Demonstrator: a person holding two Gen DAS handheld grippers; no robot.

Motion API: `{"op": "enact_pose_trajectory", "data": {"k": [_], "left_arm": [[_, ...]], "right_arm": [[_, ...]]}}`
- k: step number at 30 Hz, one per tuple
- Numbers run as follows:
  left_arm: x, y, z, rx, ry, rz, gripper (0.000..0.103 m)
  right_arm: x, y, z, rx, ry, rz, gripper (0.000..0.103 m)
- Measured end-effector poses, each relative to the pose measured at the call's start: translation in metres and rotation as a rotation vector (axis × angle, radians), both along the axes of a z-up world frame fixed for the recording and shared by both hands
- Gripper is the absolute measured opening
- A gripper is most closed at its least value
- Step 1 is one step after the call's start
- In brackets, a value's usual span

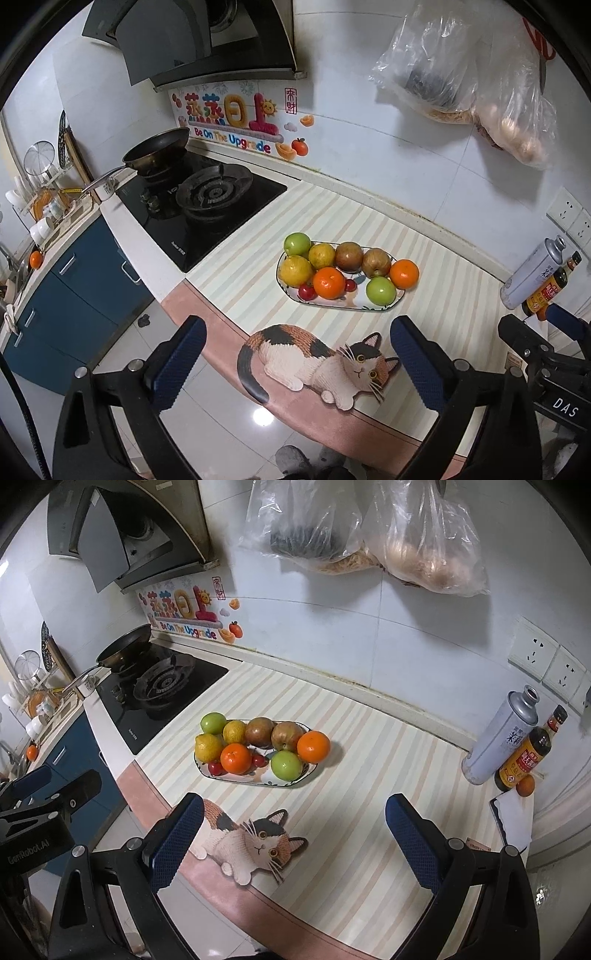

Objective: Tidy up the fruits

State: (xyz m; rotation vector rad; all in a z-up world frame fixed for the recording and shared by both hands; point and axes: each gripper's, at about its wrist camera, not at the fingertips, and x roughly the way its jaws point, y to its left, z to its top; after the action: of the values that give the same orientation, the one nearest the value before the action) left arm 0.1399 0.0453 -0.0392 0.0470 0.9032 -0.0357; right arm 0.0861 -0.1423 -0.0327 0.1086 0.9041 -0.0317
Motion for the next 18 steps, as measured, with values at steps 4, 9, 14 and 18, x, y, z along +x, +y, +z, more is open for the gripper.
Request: {"op": "enact_pose_trajectory", "data": {"k": [4, 9, 14, 18], "left_arm": [[-0.0007, -0.0006, 0.0003, 0.0, 0.001, -0.002, 0.102], [-0.0011, -0.0009, 0.0007, -0.002, -0.004, -0.002, 0.102], [-0.0028, -0.0004, 0.0017, 0.001, -0.013, 0.001, 0.102], [-0.0034, -0.0005, 0.0022, 0.007, -0.013, 0.001, 0.102]], "right_arm": [[0.001, 0.0003, 0.0012, -0.004, -0.005, 0.01, 0.101], [0.001, 0.0005, 0.0017, -0.006, -0.005, 0.011, 0.101], [0.0012, -0.0024, 0.0032, -0.007, -0.008, 0.014, 0.101], [0.0018, -0.0039, 0.0027, -0.002, -0.004, 0.017, 0.101]]}}
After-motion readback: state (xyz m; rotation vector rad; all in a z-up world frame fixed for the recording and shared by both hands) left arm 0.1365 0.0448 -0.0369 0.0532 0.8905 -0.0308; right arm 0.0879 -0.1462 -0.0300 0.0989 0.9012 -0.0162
